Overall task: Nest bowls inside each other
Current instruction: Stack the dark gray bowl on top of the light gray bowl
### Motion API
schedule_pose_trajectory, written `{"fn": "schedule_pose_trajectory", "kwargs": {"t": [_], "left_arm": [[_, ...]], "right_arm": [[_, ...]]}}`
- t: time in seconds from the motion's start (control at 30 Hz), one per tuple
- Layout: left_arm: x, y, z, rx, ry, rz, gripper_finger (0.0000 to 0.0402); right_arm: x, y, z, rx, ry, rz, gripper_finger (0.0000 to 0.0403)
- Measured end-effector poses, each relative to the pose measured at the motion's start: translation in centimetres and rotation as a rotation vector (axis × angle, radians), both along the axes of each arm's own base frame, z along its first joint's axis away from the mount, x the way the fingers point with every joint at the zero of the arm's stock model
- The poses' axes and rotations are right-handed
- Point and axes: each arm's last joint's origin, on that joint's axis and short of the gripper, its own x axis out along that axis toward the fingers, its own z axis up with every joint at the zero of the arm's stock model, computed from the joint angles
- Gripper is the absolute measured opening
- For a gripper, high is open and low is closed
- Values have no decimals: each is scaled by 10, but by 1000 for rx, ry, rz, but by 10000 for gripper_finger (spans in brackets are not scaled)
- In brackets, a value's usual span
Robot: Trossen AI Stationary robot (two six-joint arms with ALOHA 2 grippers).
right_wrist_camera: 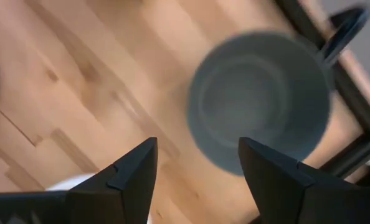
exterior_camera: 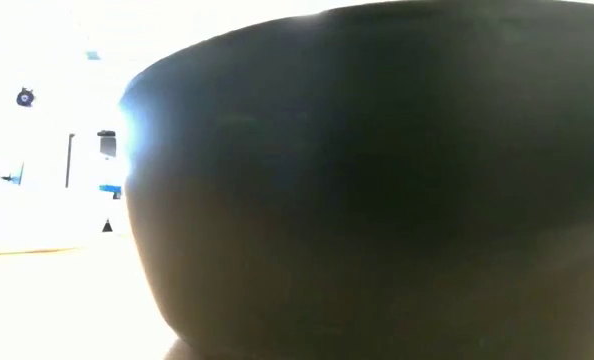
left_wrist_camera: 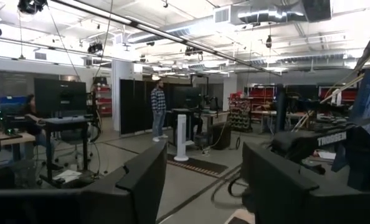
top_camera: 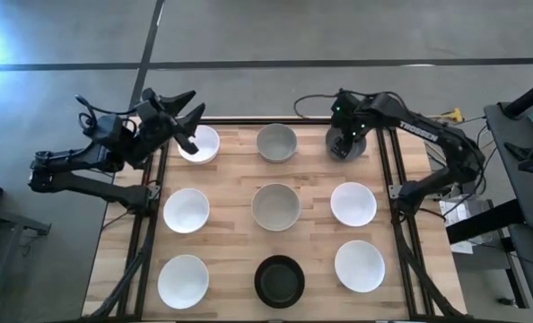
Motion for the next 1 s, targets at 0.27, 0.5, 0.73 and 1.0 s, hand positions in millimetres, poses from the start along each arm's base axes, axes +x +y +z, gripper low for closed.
{"fn": "schedule_pose_trajectory", "kwargs": {"t": [0.27,0.5,0.73,1.0], "left_arm": [[-3,0,1,-55,-52,-23,196],[-3,0,1,-56,-57,-25,196],[-4,0,1,-58,-57,-25,196],[-3,0,1,-94,-83,-40,196]], "right_arm": [[15,-10,-47,70,94,-1,219],[31,-22,-77,102,138,-4,219],[40,-29,-107,155,219,-5,219],[45,-33,-126,159,261,-6,205]]}}
